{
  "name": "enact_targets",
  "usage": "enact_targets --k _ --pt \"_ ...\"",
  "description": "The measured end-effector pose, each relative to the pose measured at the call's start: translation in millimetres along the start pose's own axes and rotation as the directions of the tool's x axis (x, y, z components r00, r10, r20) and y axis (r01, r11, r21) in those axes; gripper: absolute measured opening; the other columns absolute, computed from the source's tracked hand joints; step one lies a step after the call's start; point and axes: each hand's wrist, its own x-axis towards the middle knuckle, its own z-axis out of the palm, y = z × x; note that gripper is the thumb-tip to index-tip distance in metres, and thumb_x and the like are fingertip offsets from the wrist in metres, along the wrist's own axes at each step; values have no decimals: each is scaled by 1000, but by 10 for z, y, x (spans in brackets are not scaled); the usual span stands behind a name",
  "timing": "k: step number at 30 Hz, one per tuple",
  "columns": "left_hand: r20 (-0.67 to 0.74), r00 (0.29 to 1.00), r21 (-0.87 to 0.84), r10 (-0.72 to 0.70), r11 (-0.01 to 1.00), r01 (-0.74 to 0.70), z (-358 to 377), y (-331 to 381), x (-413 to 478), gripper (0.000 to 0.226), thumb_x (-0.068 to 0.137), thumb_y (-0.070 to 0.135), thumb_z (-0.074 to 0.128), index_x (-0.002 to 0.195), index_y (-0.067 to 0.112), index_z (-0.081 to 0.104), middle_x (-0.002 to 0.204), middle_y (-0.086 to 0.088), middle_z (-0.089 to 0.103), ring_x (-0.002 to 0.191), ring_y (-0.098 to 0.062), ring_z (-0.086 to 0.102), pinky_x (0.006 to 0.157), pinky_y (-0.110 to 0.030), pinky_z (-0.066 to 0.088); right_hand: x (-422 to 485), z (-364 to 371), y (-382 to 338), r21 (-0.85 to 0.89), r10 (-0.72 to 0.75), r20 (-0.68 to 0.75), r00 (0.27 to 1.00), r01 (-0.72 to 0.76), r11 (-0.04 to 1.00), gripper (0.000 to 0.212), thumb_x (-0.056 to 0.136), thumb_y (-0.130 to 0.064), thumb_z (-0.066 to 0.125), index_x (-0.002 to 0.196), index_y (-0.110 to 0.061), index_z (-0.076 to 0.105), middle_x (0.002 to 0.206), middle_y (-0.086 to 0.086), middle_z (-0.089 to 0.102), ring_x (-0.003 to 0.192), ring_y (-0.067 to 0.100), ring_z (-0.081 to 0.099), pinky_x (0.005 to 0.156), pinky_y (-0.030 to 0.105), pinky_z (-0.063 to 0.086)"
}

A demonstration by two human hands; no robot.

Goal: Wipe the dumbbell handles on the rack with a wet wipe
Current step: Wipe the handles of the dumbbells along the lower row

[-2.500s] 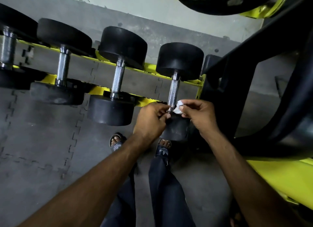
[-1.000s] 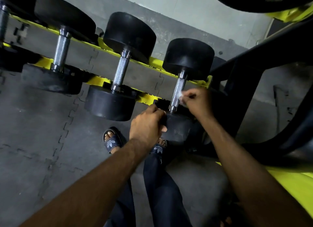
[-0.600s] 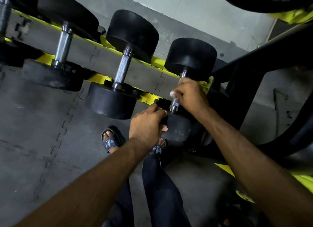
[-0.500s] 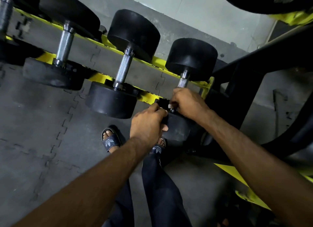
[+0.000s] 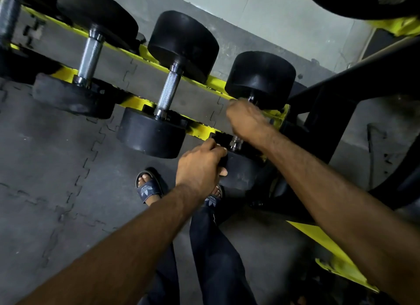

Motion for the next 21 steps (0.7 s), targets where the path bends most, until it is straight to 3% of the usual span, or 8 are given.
enact_targets --k 3,7,10,12,13,15,18,21 --pt "21 1000 9 -20 1000 20 -20 22 21 38 84 25 73 120 23 62 117 1 53 106 -26 57 81 -40 51 -214 270 96 233 176 -259 950 -116 966 12 90 -7 65 98 1 72 106 14 62 98 31 59 80 37 51" --pt "34 999 17 -38 999 37 -18 34 32 35 82 26 74 115 20 63 115 2 53 105 -25 57 76 -38 49 -592 661 100 674 412 -231 881 -161 721 6 78 -13 80 82 -10 76 83 5 66 74 21 64 68 31 53" --pt "54 998 5 -34 999 34 -18 19 46 33 83 26 73 114 19 63 114 1 54 104 -26 57 77 -40 51 -397 757 223 948 703 -71 708 -171 268 15 75 -3 80 87 -10 76 85 3 72 77 15 68 75 34 58" --pt "61 997 10 -40 999 39 -21 13 54 33 82 26 74 112 19 62 112 1 53 101 -27 58 76 -42 52 -247 713 290 992 781 129 611 -73 -106 17 76 4 76 87 -9 75 82 3 72 73 13 67 72 27 57" --pt "62 997 13 -39 999 39 -23 15 55 33 82 26 74 111 18 62 111 1 52 100 -27 58 75 -42 52 -225 717 303 975 776 197 599 -38 -218 19 77 6 74 83 -12 73 80 3 72 71 13 67 70 26 57" --pt "66 997 17 -37 999 36 -28 20 54 33 81 25 74 111 18 62 110 1 52 99 -27 58 75 -42 53 -333 723 256 953 710 284 644 -107 -284 26 78 10 72 74 -16 69 74 1 70 68 14 65 68 27 58" --pt "70 997 18 -37 999 36 -42 33 52 34 81 24 75 111 17 62 111 1 52 97 -28 59 74 -42 53 -597 782 172 921 550 387 740 -342 -187 29 75 16 70 68 -12 67 67 2 67 59 11 64 59 20 57" --pt "76 996 33 -36 999 34 -54 43 57 32 82 23 73 111 18 61 112 0 52 93 -30 61 72 -43 54 -437 754 281 907 554 419 719 -300 -295 33 78 21 59 72 -10 64 72 9 65 57 14 64 50 19 54"
